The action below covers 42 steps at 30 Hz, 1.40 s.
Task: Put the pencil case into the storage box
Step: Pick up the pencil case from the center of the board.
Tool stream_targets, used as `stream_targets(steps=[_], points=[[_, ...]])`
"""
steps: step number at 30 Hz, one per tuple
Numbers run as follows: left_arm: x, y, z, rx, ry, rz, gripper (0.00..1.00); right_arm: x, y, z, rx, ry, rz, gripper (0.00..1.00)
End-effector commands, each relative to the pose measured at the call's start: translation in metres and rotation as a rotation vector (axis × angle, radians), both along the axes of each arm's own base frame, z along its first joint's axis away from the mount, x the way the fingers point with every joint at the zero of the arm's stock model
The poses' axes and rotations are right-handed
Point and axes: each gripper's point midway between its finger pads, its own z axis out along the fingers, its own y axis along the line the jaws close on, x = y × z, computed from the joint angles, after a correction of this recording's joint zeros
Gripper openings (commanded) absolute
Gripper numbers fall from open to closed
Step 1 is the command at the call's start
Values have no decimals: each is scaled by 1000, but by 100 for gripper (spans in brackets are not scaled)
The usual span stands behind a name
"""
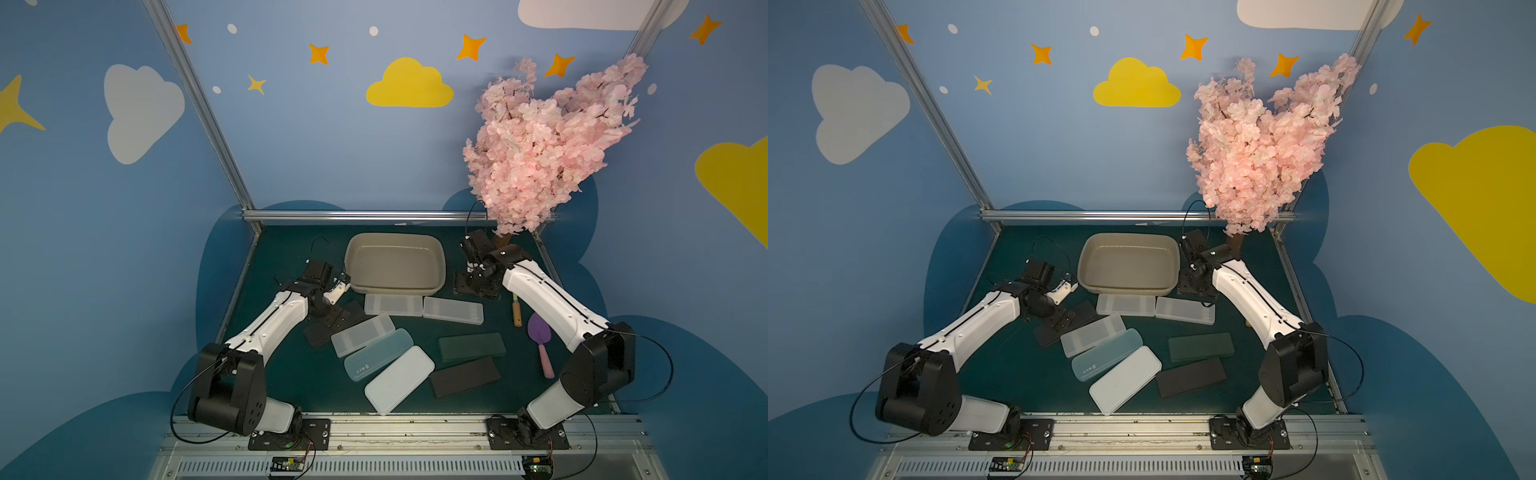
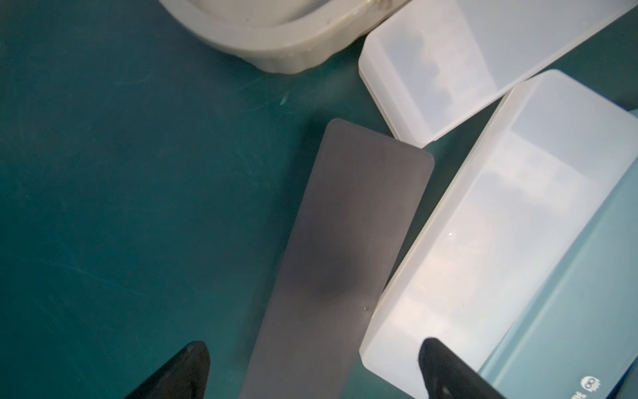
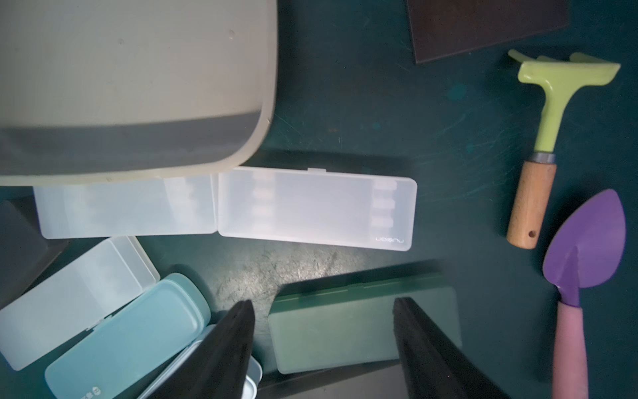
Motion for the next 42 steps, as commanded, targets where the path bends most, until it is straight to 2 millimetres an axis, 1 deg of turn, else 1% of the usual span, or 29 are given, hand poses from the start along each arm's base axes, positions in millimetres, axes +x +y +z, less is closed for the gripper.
stream_targets(steps=[1,8,12,19,24,29,32,38,42], points=[[11,-11,1,-33,-21,-73,98,-11,-11,10,-12,-17,-12,69],[30,-21,-11,-68,-16,-83,100,-18,-19,13,-17,-16,-29,69],[38,-30,-13,-95,9,-101,100,-19,-23,15,-28,-17,-40,69],[40,-41,-25,-86,45,-141,100,-22,-26,13,-35,-6,-55,69],[32,-43,-29,-81,68,-159,100,-24,-27,10,-29,2,-64,70],[21,-42,-35,-71,91,-172,100,-25,-26,6,-25,18,-69,70],[19,-39,-41,-59,102,-171,100,-25,-24,4,-22,29,-68,70],[24,-33,-50,-12,99,-161,100,-21,-22,2,-25,34,-59,70],[28,-23,-60,46,103,-142,100,-18,-20,2,-24,37,-58,70]])
